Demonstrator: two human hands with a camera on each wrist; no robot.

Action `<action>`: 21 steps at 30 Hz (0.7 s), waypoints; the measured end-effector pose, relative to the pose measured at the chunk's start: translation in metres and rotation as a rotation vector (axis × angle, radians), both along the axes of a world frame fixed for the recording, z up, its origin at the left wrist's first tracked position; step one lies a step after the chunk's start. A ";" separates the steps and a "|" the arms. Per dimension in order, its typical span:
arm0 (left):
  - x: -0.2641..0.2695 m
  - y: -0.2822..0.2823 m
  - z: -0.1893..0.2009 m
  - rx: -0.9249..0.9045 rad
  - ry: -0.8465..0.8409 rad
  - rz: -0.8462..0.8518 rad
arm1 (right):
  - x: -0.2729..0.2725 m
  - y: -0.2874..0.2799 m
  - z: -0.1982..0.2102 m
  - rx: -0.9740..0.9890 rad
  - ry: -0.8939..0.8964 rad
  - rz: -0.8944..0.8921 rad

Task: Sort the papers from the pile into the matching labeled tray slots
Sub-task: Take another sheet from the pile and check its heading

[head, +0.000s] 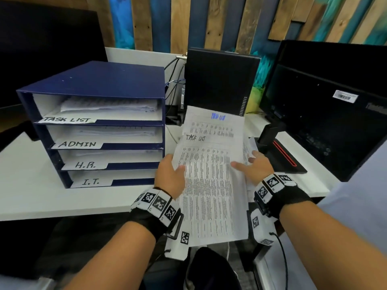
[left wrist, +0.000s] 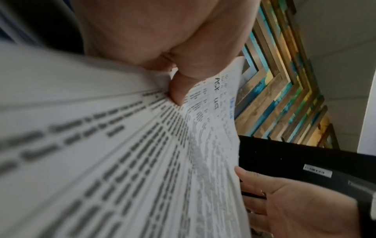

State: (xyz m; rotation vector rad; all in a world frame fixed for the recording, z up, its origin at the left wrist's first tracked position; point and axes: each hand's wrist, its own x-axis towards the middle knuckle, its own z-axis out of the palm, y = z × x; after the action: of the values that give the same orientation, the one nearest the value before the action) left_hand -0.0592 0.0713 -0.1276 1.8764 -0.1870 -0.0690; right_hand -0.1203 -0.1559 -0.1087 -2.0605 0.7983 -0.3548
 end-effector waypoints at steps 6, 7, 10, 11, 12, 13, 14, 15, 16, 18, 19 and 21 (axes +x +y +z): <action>-0.010 0.013 0.005 -0.069 -0.002 -0.050 | -0.017 0.000 0.006 0.090 -0.242 0.014; -0.010 0.016 0.005 -0.075 0.007 -0.036 | -0.019 0.000 0.004 0.079 -0.243 0.037; -0.016 0.025 0.004 -0.074 0.046 0.016 | -0.029 0.006 -0.001 0.072 -0.252 0.094; -0.017 0.028 0.002 -0.074 0.040 0.038 | -0.034 0.009 -0.003 0.096 -0.265 0.111; -0.019 0.033 0.000 -0.076 0.022 0.047 | -0.039 0.014 -0.004 0.130 -0.289 0.130; -0.022 0.038 -0.001 -0.084 0.002 0.046 | -0.045 0.021 -0.005 0.165 -0.310 0.146; -0.025 0.044 -0.003 -0.088 -0.009 0.036 | -0.050 0.027 -0.006 0.199 -0.324 0.159; -0.026 0.050 -0.005 -0.081 -0.016 0.026 | -0.056 0.034 -0.007 0.231 -0.328 0.169; -0.029 0.057 -0.008 -0.060 -0.018 0.020 | -0.060 0.041 -0.009 0.262 -0.328 0.180; -0.033 0.071 -0.012 -0.026 -0.015 0.024 | -0.066 0.054 -0.014 0.309 -0.324 0.197; -0.035 0.078 -0.014 -0.014 -0.010 0.033 | -0.067 0.060 -0.018 0.324 -0.318 0.203; -0.040 0.093 -0.017 -0.015 0.005 0.067 | -0.069 0.075 -0.022 0.343 -0.303 0.234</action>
State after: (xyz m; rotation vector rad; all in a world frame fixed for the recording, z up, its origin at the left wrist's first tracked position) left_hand -0.0989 0.1639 -0.1450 1.8654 -0.1203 -0.0262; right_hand -0.1897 -0.0808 -0.1307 -1.7030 0.3972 -0.3601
